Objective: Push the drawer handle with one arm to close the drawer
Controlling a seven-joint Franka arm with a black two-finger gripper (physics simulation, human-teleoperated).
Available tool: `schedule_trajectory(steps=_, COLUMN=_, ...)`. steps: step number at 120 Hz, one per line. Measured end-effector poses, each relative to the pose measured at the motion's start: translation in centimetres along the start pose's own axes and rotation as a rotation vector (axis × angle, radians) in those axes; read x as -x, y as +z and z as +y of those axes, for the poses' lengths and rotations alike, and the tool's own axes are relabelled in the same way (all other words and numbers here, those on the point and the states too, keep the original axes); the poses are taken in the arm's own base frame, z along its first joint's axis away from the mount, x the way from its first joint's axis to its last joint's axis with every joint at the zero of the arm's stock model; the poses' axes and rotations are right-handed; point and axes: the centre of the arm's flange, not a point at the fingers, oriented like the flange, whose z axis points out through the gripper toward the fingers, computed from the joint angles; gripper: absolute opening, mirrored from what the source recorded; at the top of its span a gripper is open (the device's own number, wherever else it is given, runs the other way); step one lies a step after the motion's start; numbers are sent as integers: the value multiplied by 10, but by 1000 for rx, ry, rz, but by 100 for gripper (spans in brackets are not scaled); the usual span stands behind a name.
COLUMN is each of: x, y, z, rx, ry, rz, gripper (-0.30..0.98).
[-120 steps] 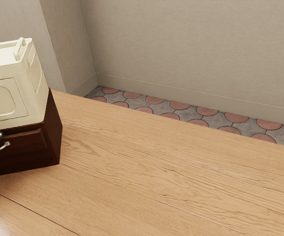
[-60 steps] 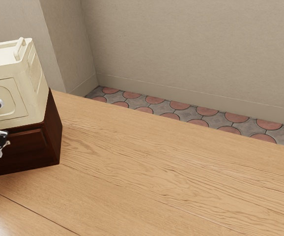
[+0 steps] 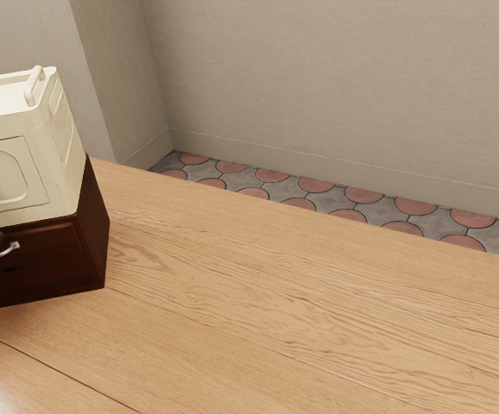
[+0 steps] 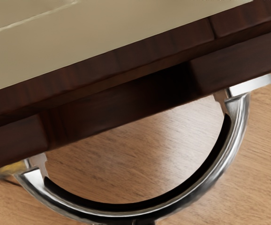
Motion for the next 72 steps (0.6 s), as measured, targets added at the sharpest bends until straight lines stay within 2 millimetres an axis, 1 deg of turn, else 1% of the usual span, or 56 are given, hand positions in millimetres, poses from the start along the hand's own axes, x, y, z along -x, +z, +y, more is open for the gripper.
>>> schedule_trajectory(steps=12, x=-1, y=1, z=4, rx=1, ry=2, rz=-3, gripper=-10)
schedule_trajectory(steps=21, x=-8, y=-1, z=19, rx=-9, ry=15, rz=7, gripper=-10)
schedule_trajectory(steps=52, x=-11, y=-7, z=24, rx=-26, ry=32, rz=25, gripper=-10)
schedule_trajectory(steps=57, x=-8, y=-17, z=34, rx=8, ry=7, rz=59, gripper=-10)
schedule_trajectory(steps=59, x=-3, y=-22, z=39, rx=28, ry=-1, rz=73, gripper=-9)
schedule_trajectory(steps=64, x=15, y=-37, z=51, rx=76, ry=-17, rz=108, gripper=-1)
schedule_trajectory(steps=68, x=34, y=-61, z=68, rx=106, ry=-5, rz=152, gripper=7)
schedule_trajectory(steps=72, x=53, y=-90, z=90, rx=112, ry=23, rz=194, gripper=15)
